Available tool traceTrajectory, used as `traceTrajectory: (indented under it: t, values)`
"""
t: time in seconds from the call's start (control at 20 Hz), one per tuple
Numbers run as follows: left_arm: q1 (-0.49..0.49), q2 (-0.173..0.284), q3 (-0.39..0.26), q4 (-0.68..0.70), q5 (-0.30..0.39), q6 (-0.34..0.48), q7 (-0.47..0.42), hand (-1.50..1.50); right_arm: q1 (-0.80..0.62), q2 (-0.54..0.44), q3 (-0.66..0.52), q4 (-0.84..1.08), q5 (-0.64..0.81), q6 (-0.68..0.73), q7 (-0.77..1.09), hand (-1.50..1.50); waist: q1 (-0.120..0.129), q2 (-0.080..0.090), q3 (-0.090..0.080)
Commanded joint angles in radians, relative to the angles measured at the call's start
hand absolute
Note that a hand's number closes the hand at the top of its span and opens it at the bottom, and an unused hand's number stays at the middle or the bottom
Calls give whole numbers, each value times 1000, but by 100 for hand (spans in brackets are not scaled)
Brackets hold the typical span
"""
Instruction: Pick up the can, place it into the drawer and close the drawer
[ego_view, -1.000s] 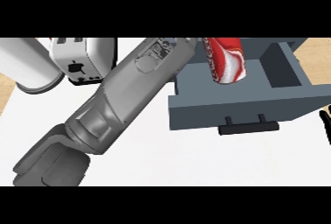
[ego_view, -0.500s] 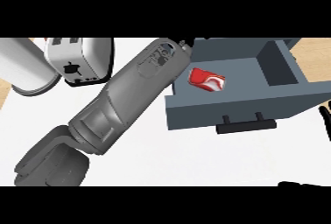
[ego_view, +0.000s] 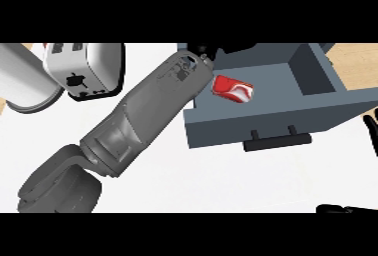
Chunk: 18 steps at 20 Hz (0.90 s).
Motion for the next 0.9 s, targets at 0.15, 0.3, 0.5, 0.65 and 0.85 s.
traceTrajectory:
  t: [0.15,0.3,0.5,0.65,0.85]
  values:
    - [33,0,-31,22,28,77,-43,-150,-19,-5,17,23,12,13,-22,-150,-14,7,1]
    - [-8,0,-12,52,48,75,-35,-150,-7,-7,2,15,-5,13,-13,-150,-21,9,1]
    - [7,0,-32,33,72,96,-42,-150,-37,1,15,22,17,-5,-19,-150,-19,9,0]
    - [36,0,-43,16,90,126,-61,-150,-2,-14,33,-23,70,9,-43,-150,-20,4,-1]
    - [40,0,-17,-5,131,103,-74,-150,20,-55,36,-59,185,11,-106,-150,0,-1,-2]
